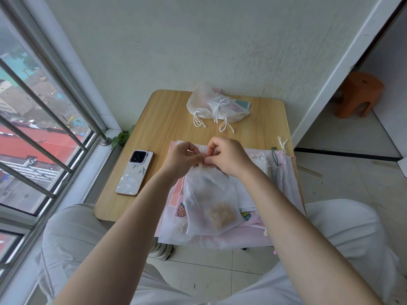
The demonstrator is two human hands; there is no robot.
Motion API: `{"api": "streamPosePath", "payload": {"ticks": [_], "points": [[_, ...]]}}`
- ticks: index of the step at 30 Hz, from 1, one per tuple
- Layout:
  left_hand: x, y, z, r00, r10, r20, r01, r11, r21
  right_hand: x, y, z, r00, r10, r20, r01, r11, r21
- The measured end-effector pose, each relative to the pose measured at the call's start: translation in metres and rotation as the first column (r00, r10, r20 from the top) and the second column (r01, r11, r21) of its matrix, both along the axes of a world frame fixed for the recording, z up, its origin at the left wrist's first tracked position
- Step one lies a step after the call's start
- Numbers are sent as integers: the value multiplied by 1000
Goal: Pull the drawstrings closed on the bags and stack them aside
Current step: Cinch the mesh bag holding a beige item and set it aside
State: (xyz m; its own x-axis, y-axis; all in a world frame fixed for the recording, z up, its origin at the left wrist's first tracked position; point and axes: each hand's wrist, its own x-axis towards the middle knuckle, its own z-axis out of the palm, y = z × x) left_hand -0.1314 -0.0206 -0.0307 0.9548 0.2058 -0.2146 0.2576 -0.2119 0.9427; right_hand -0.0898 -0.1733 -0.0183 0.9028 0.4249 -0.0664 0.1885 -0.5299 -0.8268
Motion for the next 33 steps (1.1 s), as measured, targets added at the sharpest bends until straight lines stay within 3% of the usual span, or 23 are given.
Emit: {"api": "streamPosePath", "payload": {"ticks": [6,11,13,21,28,33], "points": [[-1,4,3,997,60,-47,-60,998,-5,-2,1,0,997,-22,79,27,998,-56],[-3,5,10,995,-43,-91,46,998,33,-1,0,-1,993,-60,104,65,997,-48],[-4,1,11,997,-7,-77,12,998,59,-1,1,-1,993,-58,108,65,996,-63],[-2,-5,9,997,70,15,-72,990,124,1,1,4,974,117,194,-57,955,-290],[-1,-4,14,996,90,10,-90,989,114,0,1,1,969,41,245,4,984,-179],[-2,-4,16,995,96,0,-96,991,89,1,3,0,965,53,255,2,978,-208]]}}
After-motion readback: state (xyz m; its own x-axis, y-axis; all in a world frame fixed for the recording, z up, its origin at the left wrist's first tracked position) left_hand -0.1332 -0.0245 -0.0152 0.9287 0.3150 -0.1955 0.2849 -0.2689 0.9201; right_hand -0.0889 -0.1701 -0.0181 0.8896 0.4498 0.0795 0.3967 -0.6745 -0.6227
